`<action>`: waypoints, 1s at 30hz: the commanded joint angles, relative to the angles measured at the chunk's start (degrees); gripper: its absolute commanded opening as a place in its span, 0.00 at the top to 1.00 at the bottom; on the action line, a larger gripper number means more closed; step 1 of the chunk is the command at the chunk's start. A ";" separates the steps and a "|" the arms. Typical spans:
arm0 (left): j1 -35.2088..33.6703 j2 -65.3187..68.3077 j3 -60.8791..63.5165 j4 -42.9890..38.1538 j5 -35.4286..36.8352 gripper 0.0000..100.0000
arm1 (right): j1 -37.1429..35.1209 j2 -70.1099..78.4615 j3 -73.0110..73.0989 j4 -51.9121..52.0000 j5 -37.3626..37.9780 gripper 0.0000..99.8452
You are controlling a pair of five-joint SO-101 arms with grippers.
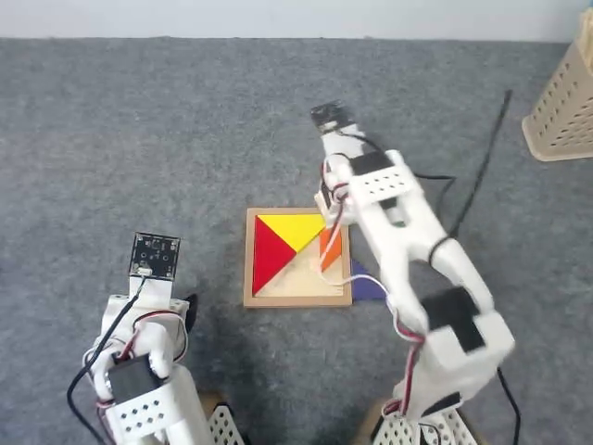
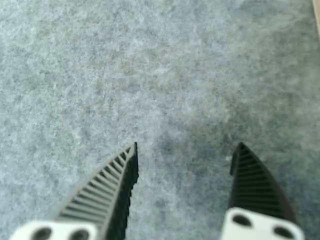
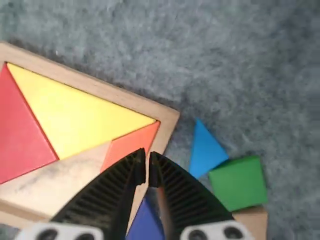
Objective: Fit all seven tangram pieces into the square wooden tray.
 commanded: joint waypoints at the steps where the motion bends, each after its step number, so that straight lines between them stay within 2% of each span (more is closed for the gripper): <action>1: -0.26 -0.88 -0.48 0.18 -0.53 0.72 | 4.18 -9.63 1.67 1.19 1.41 0.98; 4: -0.26 -0.88 -0.48 0.18 -0.53 0.72 | 10.59 -11.30 3.08 3.82 5.80 0.96; 7: -0.26 -0.88 -0.48 0.18 -0.53 0.72 | 15.52 -9.10 3.16 7.69 11.52 0.86; 10: -0.26 -0.88 -0.48 0.18 -0.53 0.72 | 17.10 -4.62 3.34 8.84 18.20 0.78; 18: -0.26 -0.88 -0.48 0.18 -0.53 0.72 | 15.78 4.35 2.64 1.01 18.46 0.75; 30: -0.26 -0.88 -0.48 0.18 -0.53 0.72 | 14.99 10.24 1.76 -1.01 18.99 0.75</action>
